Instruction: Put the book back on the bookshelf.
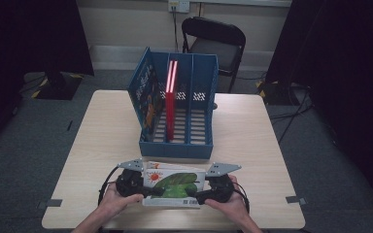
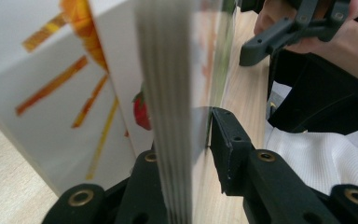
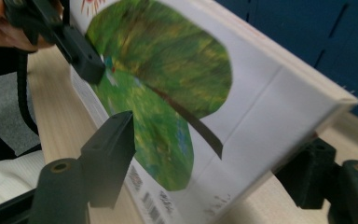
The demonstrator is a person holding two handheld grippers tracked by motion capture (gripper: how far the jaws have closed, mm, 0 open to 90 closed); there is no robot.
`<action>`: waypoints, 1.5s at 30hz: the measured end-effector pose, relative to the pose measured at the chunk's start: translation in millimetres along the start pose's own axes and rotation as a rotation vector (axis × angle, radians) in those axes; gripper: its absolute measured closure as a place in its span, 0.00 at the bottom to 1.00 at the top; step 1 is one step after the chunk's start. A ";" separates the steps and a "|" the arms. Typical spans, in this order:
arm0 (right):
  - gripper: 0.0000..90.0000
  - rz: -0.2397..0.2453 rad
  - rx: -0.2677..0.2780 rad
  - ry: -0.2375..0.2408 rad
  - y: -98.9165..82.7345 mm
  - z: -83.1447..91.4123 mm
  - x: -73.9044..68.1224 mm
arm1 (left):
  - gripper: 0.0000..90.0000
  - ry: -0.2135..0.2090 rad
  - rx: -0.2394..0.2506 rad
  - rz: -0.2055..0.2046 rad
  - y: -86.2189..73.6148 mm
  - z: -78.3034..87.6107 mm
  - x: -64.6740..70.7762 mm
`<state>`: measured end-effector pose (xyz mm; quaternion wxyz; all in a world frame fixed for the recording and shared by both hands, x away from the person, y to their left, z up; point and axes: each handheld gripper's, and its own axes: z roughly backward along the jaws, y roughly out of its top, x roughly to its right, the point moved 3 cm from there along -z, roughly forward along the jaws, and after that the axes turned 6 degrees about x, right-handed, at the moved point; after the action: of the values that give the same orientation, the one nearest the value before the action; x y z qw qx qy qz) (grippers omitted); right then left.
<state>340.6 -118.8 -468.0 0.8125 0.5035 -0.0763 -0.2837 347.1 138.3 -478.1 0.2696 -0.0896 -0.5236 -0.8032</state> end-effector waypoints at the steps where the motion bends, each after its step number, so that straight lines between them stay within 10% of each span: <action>1: 0.34 0.000 0.001 -0.004 0.2 1.1 1.3 | 0.84 0.002 -0.001 -0.003 0.9 -0.2 0.1; 25: 0.49 0.119 -0.008 0.043 14.7 6.1 -10.2 | 0.67 0.142 -0.034 -0.032 0.5 4.2 -13.8; 31: 0.66 0.121 0.002 0.014 15.5 5.9 -4.5 | 0.63 0.167 -0.031 -0.028 0.7 4.9 -15.2; 41: 0.69 0.114 0.015 0.018 14.2 6.8 -3.1 | 0.53 0.249 0.050 0.049 -4.6 32.6 -22.6; 45: 0.70 0.116 0.014 0.014 14.0 7.4 -3.7 | 0.34 0.312 0.082 0.063 -5.1 40.5 -28.9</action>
<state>339.9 -117.9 -451.8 0.8246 0.5058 -0.1014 -0.2320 363.0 185.7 -476.8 0.3763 0.0309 -0.5046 -0.7764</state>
